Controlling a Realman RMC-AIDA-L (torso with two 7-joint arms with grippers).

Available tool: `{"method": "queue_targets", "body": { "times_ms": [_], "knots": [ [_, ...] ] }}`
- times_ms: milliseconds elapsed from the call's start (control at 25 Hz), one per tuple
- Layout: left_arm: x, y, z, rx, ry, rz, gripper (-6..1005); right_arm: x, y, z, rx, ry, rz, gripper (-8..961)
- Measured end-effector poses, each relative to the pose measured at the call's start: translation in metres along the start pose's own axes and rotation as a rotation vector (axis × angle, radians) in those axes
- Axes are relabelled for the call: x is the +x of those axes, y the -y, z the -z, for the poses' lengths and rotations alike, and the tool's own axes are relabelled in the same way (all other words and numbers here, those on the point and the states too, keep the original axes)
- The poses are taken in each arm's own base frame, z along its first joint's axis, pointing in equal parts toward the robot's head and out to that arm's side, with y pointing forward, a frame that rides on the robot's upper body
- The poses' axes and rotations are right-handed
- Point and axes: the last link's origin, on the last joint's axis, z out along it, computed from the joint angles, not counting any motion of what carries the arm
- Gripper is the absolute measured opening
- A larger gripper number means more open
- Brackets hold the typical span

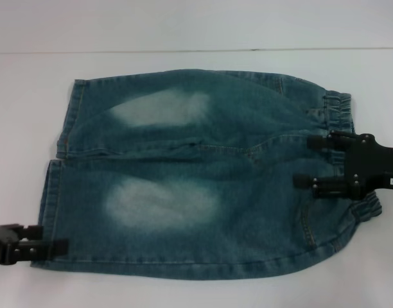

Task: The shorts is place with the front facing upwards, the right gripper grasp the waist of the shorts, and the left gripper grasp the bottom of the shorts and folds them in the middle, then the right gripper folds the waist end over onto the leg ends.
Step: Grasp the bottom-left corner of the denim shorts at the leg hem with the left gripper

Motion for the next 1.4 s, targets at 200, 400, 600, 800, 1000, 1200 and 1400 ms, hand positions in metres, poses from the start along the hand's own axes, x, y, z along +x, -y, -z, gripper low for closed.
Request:
{"method": "queue_targets", "body": {
  "times_ms": [200, 400, 600, 800, 1000, 1200, 1400],
  "knots": [
    [-0.004, 0.007, 0.004, 0.062, 0.038, 0.035, 903, 0.0, 0.002, -0.001, 0.013, -0.003, 0.017, 945],
    [-0.007, 0.012, 0.002, 0.094, 0.067, 0.056, 903, 0.0, 0.002, 0.0, 0.015, -0.001, 0.023, 945],
    [-0.008, 0.012, -0.003, 0.098, 0.106, 0.058, 903, -0.001, 0.003, 0.001, 0.023, 0.006, 0.022, 946],
    [-0.009, 0.014, -0.007, 0.108, 0.118, 0.063, 903, -0.002, 0.004, 0.001, 0.025, 0.01, 0.023, 946],
    [-0.007, 0.015, -0.008, 0.115, 0.118, 0.064, 902, -0.002, 0.004, 0.001, 0.025, 0.01, 0.023, 946],
    [-0.006, 0.016, -0.009, 0.124, 0.12, 0.064, 902, -0.001, 0.004, 0.001, 0.026, 0.01, 0.021, 946],
    [-0.006, 0.017, -0.009, 0.129, 0.135, 0.061, 902, 0.0, 0.003, 0.002, 0.027, 0.009, 0.018, 946]
  ]
}}
